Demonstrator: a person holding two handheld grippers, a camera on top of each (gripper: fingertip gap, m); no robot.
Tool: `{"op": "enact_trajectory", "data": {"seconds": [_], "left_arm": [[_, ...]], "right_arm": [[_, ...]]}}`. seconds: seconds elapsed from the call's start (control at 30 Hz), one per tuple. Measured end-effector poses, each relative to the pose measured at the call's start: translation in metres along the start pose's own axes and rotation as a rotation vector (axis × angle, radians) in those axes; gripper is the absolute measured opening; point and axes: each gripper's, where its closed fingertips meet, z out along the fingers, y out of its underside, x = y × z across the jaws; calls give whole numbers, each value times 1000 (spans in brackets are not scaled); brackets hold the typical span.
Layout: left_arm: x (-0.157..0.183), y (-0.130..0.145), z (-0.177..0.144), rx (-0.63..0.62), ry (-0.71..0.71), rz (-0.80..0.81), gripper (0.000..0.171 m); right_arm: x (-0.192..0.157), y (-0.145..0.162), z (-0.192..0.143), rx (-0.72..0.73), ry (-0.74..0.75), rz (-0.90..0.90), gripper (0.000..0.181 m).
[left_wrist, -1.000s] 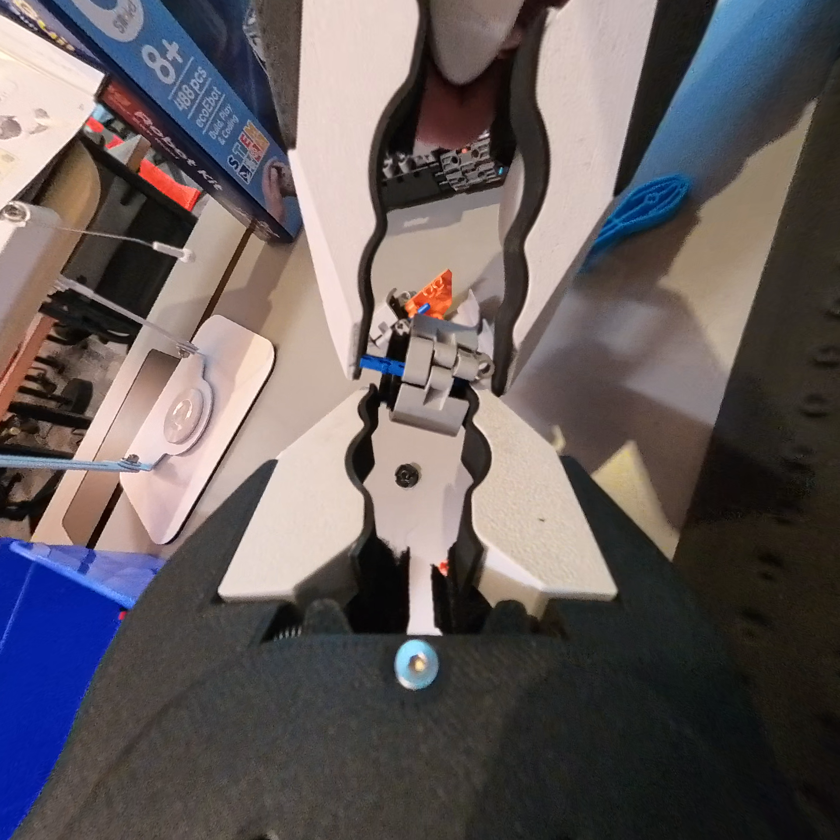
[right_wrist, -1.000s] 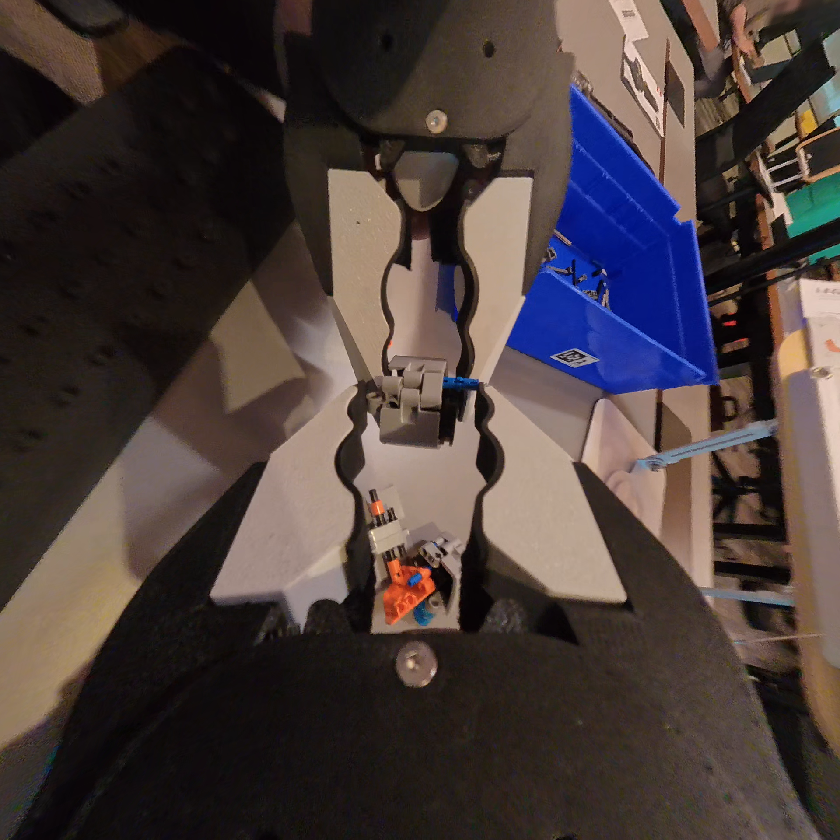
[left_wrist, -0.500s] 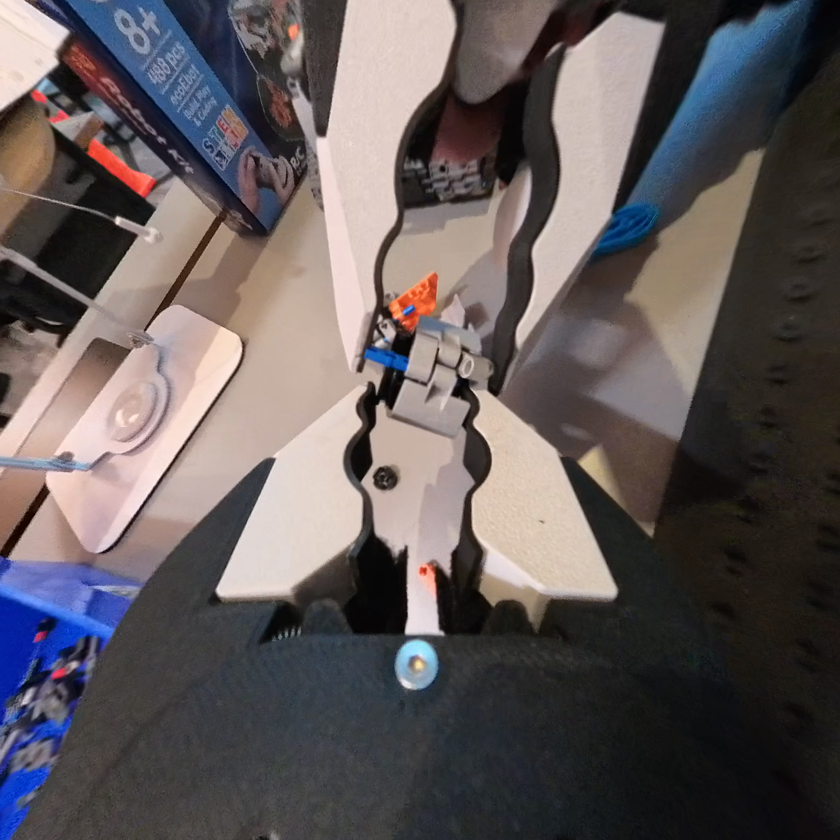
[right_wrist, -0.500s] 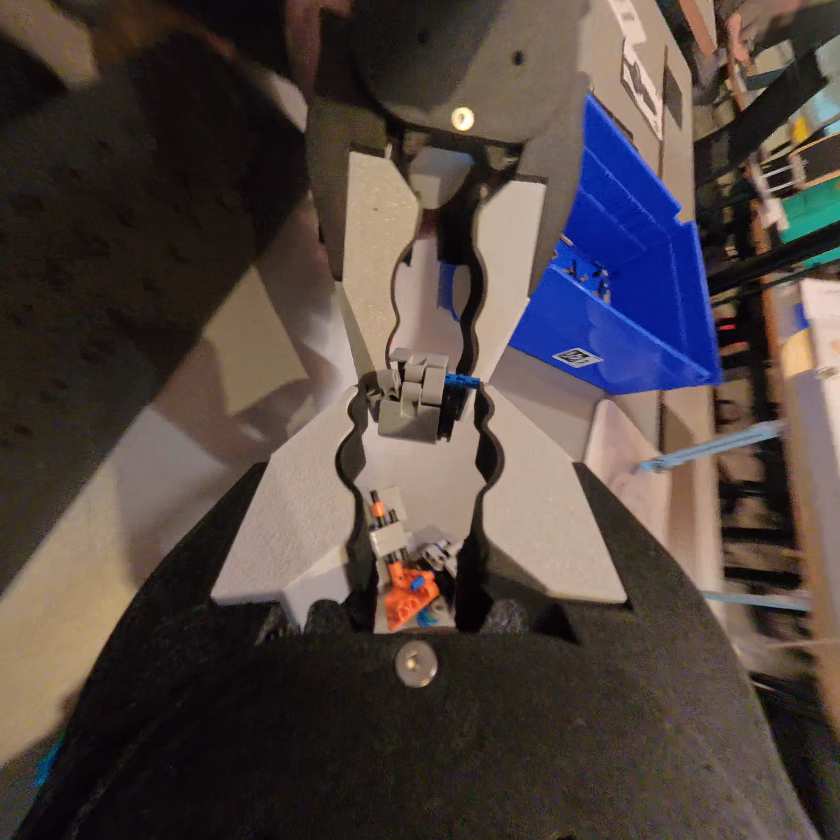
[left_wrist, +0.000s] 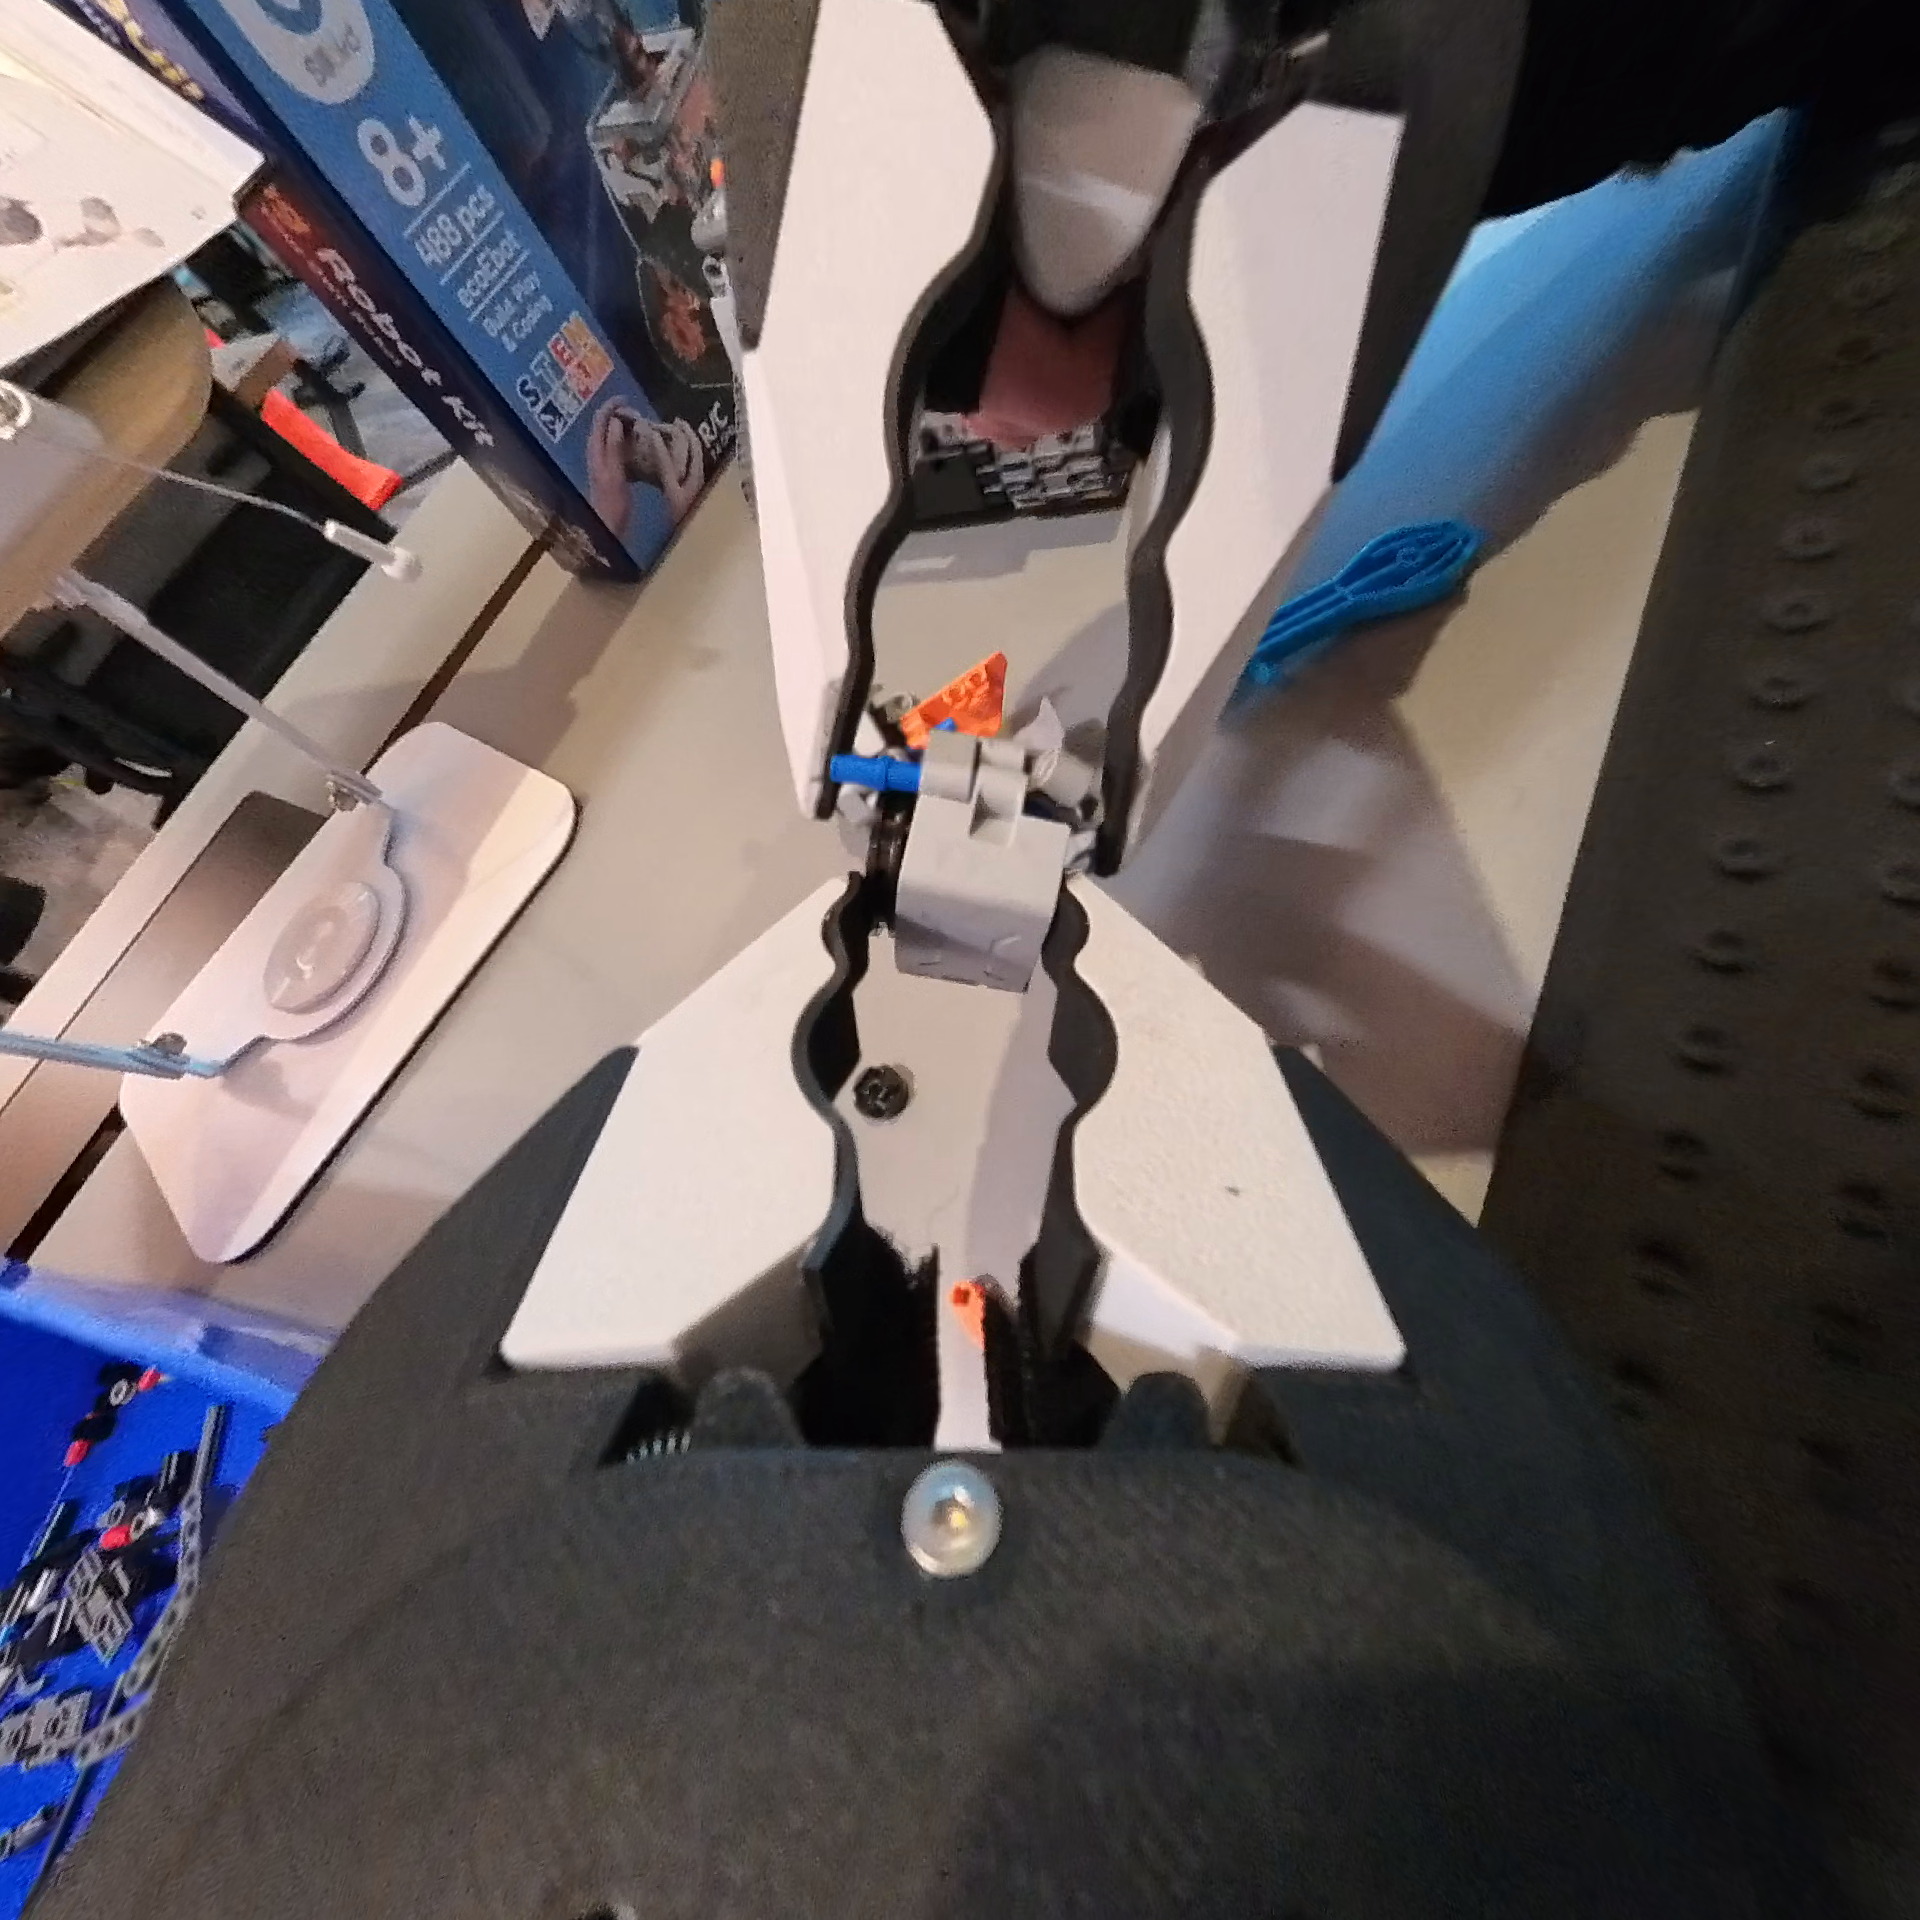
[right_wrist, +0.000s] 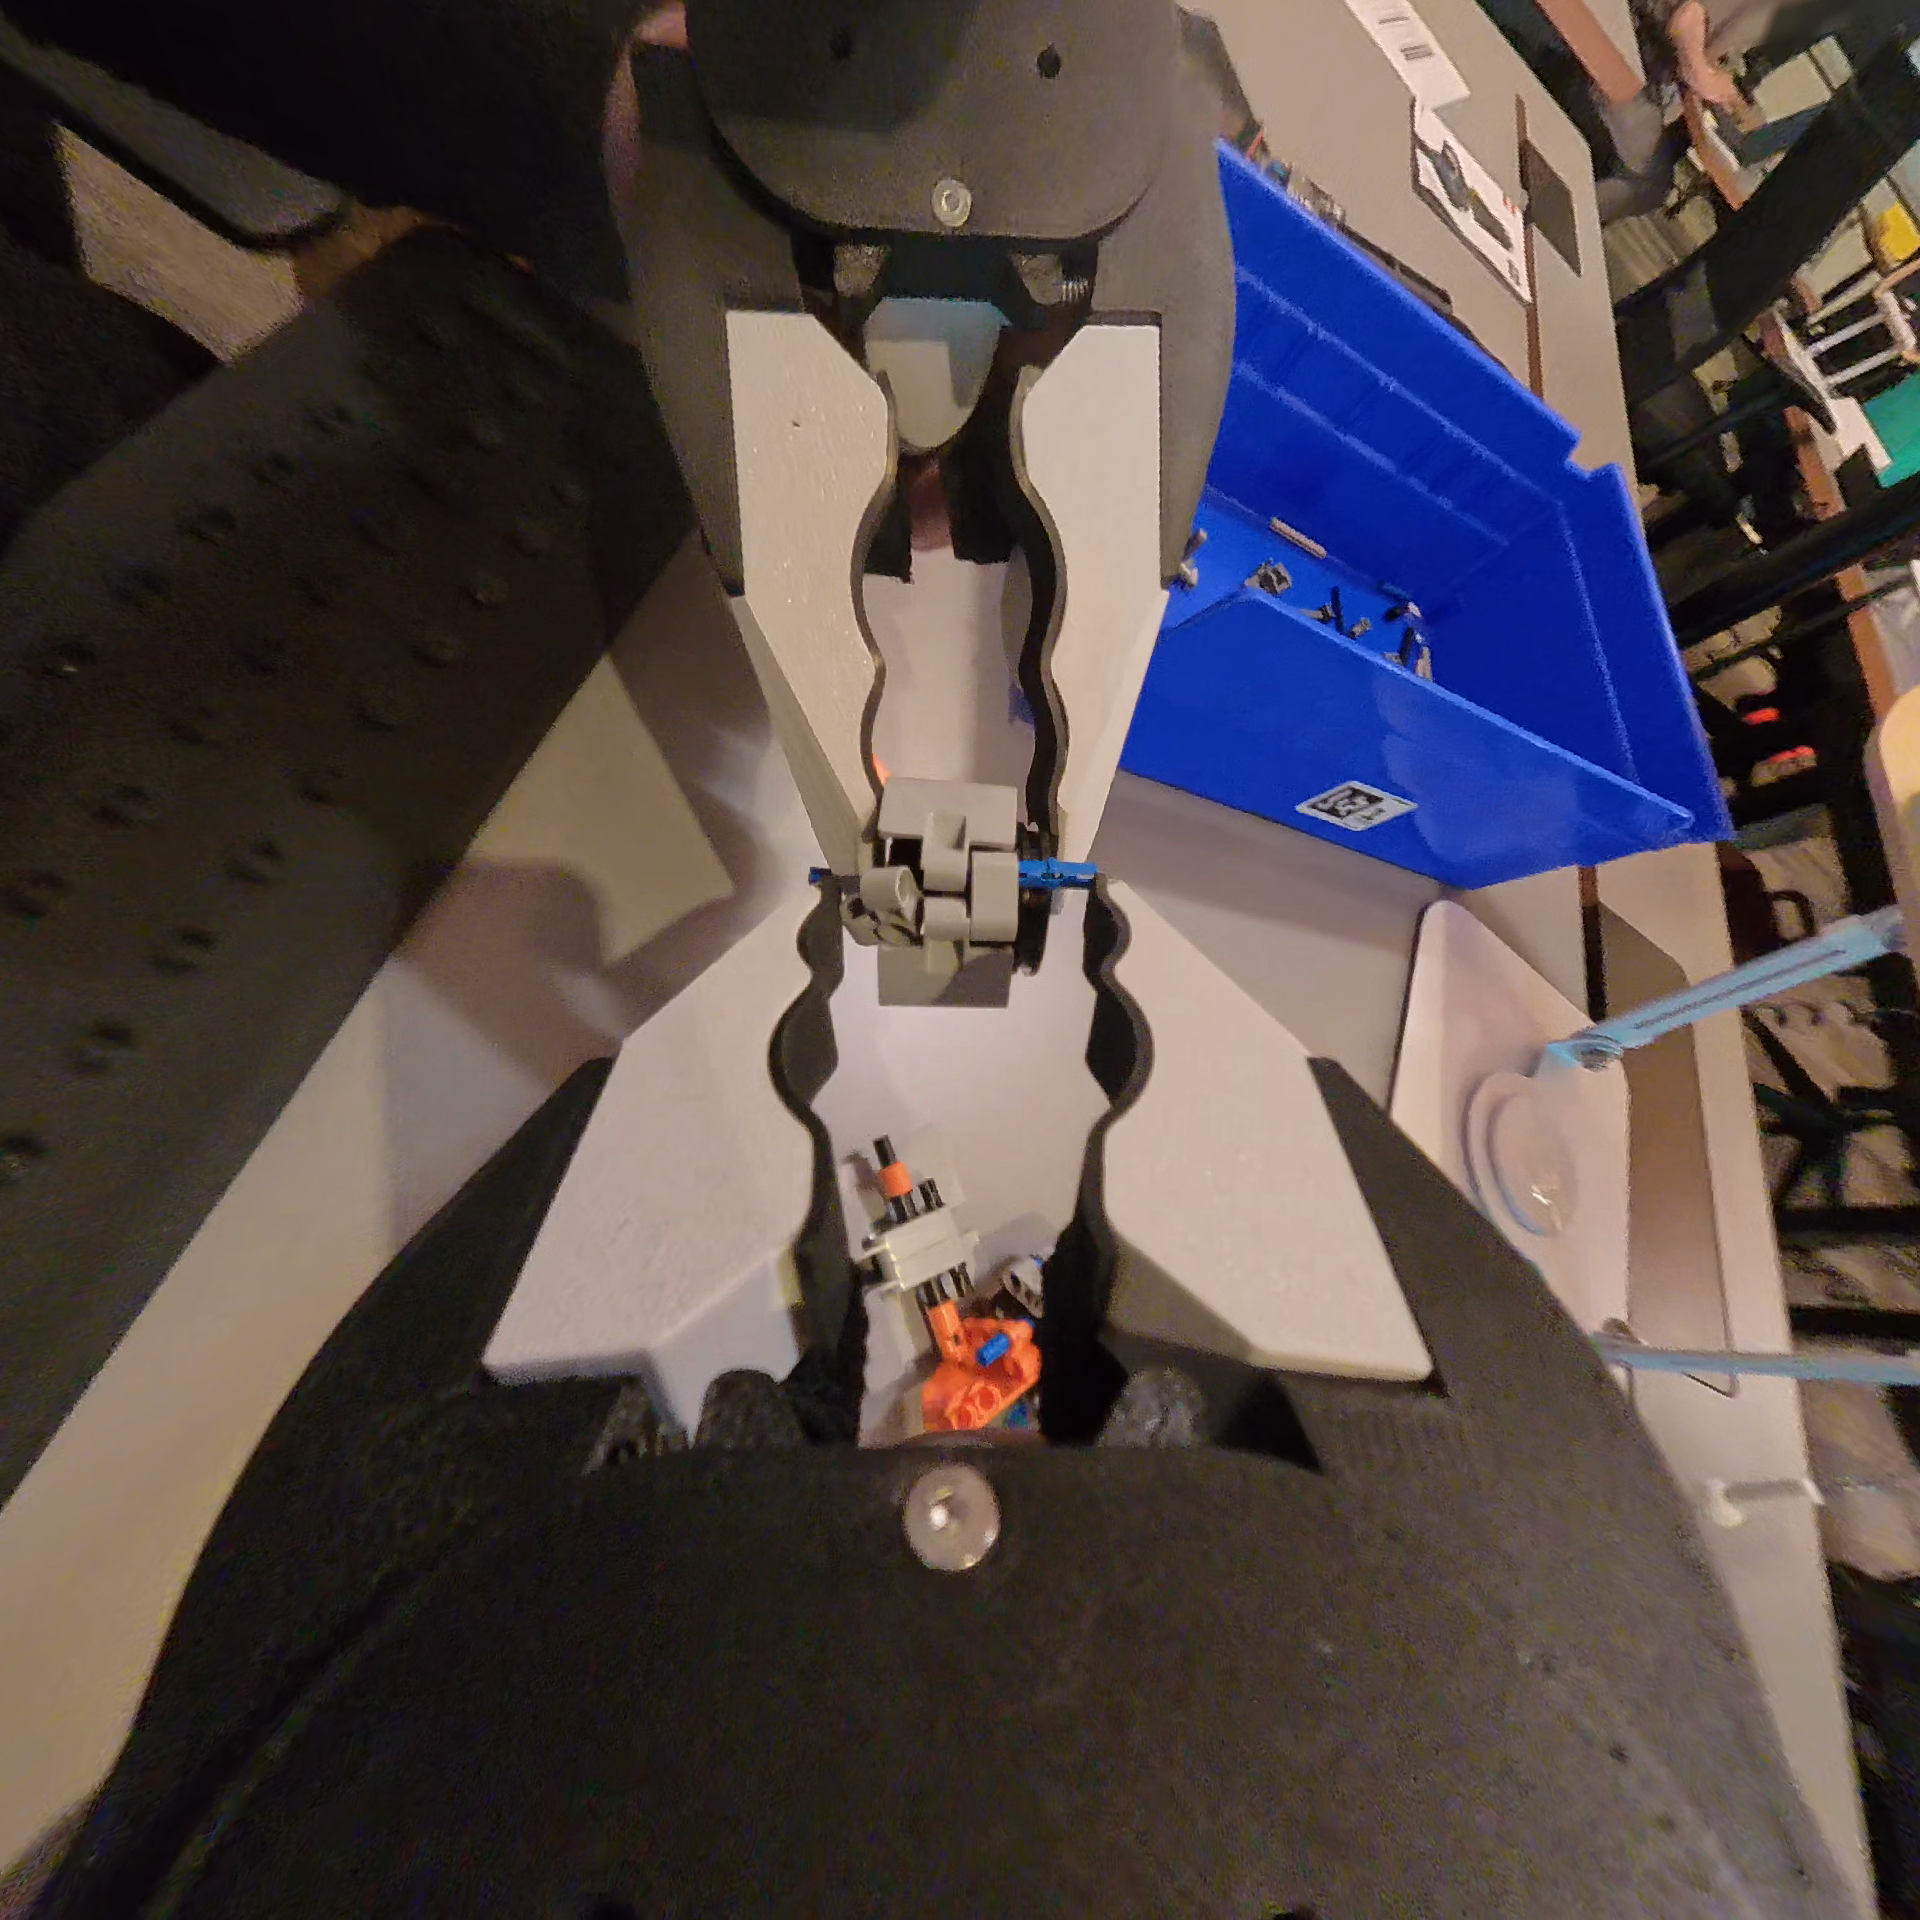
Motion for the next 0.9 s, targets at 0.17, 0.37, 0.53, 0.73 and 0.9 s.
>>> {"op": "enact_trajectory", "data": {"seconds": [0.17,0.37,0.53,0.73,0.9], "left_arm": [[-3,6,4,-25,-37,-23,31],[-9,8,5,-16,-66,-57,31],[-7,8,5,12,-42,-81,31],[-4,-8,2,102,0,-100,32],[-4,-8,1,114,3,-100,31]], "right_arm": [[2,6,6,-60,80,-48,43],[7,9,8,-124,163,-102,43],[6,7,7,-65,113,-24,43],[-1,-6,-6,71,-53,85,63],[1,-15,-22,155,-146,154,38]]}}
